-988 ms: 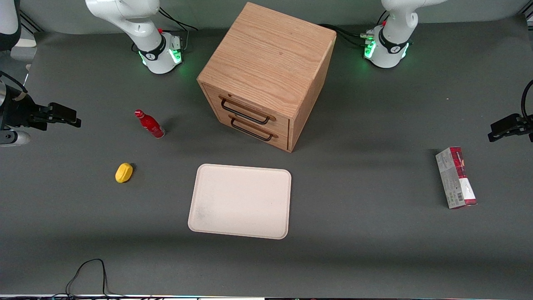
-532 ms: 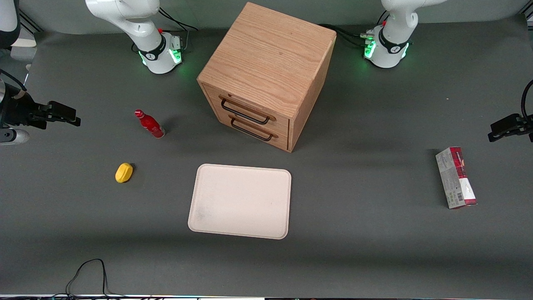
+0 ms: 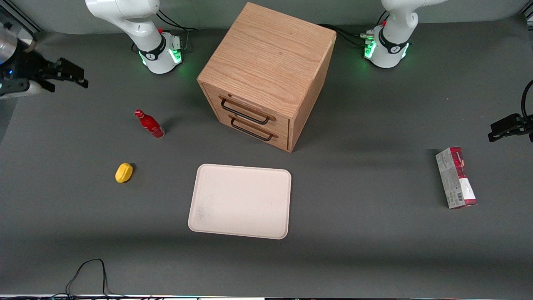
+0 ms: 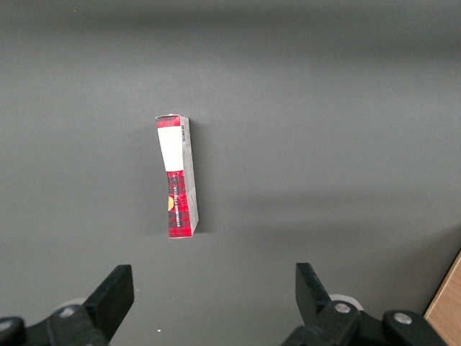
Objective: Place coke bottle on tray
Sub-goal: 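Move the open right gripper over the red Coca-Cola bottle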
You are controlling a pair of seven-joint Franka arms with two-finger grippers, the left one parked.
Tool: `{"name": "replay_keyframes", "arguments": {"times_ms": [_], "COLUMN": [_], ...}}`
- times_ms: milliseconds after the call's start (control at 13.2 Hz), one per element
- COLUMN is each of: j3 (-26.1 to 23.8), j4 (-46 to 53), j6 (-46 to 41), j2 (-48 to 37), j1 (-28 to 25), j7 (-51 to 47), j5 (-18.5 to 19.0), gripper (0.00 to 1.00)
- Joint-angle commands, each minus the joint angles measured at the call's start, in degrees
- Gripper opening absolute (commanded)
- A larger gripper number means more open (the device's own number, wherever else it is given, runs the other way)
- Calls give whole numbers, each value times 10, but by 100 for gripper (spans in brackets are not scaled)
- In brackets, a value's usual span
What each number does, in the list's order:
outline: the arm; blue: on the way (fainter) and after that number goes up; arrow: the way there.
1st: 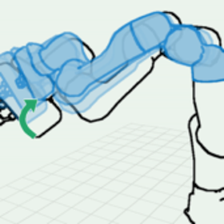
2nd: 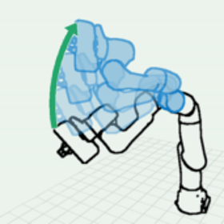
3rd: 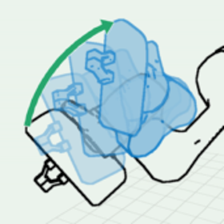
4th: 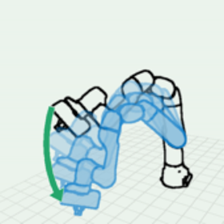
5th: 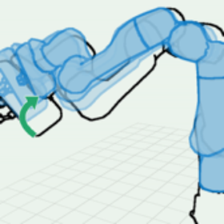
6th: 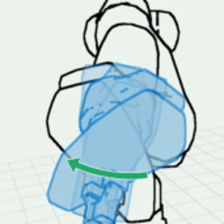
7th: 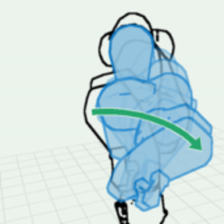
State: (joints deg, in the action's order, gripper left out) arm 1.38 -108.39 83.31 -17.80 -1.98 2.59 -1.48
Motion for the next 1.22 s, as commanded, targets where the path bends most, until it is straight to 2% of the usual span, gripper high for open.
{"name": "replay_keyframes", "arguments": {"times_ms": [0, 152, 532, 1140], "j3": [4, 6, 5, 4], "j4": [-138, -189, -246, -420], "j6": [61, 91, 149, 386], "j2": [-106, -138, -138, -117], "j1": [-6, -6, -6, -6], "j7": [-10, -10, -11, -11], "j5": [1, 2, 2, 2], "gripper": [100, 100, 100, 100]}}
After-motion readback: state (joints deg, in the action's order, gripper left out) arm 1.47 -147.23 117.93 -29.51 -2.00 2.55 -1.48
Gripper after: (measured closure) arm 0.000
